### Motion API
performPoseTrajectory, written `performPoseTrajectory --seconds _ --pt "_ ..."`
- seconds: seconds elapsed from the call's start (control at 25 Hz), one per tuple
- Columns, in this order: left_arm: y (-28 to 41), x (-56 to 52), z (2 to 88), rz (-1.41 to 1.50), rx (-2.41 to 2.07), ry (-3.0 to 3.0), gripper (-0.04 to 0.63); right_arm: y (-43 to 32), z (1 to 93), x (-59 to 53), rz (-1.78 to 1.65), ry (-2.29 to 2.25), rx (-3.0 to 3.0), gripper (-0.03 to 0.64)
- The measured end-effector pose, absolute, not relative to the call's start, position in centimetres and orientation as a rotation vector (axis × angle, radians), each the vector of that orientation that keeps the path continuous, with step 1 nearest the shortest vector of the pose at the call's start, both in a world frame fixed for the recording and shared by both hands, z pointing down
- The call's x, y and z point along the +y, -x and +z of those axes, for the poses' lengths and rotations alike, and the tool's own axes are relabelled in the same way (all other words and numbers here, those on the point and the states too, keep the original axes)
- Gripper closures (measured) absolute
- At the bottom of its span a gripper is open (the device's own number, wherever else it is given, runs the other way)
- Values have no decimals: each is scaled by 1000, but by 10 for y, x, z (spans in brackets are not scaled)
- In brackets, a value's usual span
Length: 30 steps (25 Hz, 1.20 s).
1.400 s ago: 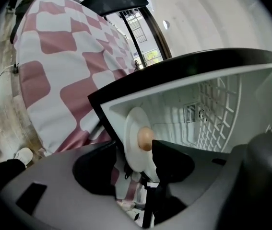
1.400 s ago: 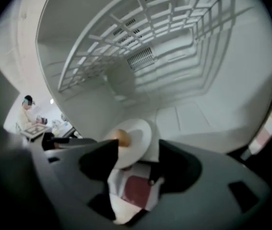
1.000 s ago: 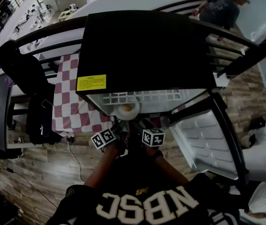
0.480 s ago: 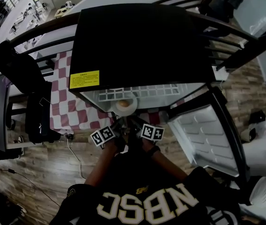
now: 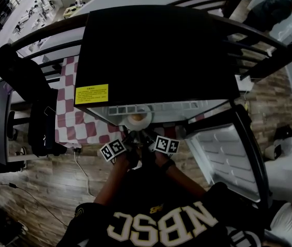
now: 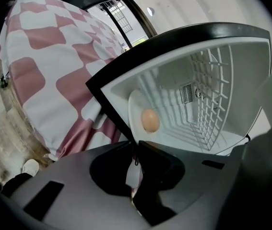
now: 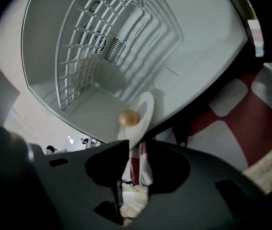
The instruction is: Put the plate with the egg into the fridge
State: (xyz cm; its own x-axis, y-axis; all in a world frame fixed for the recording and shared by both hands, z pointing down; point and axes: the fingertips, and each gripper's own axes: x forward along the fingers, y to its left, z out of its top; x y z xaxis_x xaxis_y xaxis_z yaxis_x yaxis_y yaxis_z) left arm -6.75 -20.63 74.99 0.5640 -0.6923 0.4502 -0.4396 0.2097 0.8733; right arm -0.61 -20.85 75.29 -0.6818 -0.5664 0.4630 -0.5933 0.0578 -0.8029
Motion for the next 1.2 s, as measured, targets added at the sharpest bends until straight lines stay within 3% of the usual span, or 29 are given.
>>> performPoseTrajectory --seconds 0.4,1.2 --pt "66 -217 745 -287 -1035 -1382 558 5 748 -223 1798 -1242 -2276 550" --pt "61 -267 735 -380 -1066 -1333 558 2 736 -280 1704 -1297 -2265 549"
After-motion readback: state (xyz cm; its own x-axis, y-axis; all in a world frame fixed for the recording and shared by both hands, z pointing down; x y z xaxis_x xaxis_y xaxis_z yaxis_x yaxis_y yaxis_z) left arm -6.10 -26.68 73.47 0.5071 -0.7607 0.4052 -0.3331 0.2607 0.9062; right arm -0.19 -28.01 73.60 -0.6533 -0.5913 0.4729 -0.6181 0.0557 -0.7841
